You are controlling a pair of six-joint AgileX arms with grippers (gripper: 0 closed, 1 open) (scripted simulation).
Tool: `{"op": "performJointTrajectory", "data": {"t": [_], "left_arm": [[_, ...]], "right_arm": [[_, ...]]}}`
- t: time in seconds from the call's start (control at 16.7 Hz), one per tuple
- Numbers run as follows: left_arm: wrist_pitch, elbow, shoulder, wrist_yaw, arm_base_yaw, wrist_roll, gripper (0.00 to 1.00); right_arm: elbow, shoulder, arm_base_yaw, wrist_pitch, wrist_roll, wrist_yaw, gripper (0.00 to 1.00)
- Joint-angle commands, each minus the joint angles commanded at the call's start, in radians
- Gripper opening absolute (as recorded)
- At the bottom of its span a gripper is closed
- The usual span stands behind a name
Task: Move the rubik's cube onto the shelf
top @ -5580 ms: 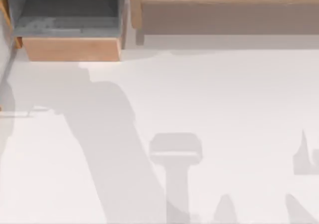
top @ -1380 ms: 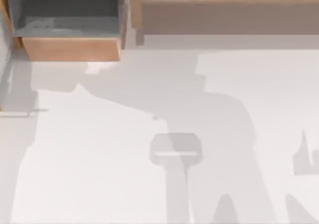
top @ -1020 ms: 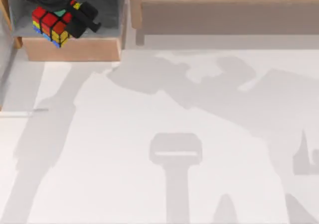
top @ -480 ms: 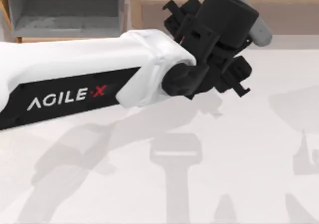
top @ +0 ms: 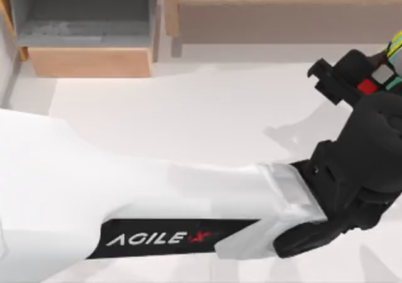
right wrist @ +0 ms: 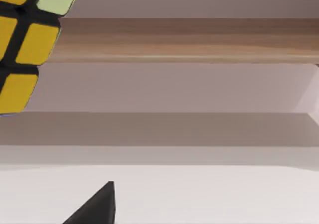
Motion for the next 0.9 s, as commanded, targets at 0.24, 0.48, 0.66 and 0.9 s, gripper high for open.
{"op": "performJointTrajectory", "data": {"t": [0.24, 0.48, 0.66, 0.9], "left_arm": [[0.262, 0.03, 0.078, -0.041, -0.029, -0.037, 0.0], [0.466, 0.094, 0.17, -0.074, 0.021, -0.067, 0.0], [0.575, 0.146, 0.244, -0.096, 0.091, -0.083, 0.0], [0.668, 0.202, 0.346, -0.128, 0.196, -0.091, 0.0]], "right_arm": [[0.0, 0.0, 0.0, 0.0, 0.0, 0.0, 1.0], [0.0, 0.0, 0.0, 0.0, 0.0, 0.0, 1.0], [0.0, 0.0, 0.0, 0.0, 0.0, 0.0, 1.0], [0.0, 0.0, 0.0, 0.0, 0.0, 0.0, 1.0]]}}
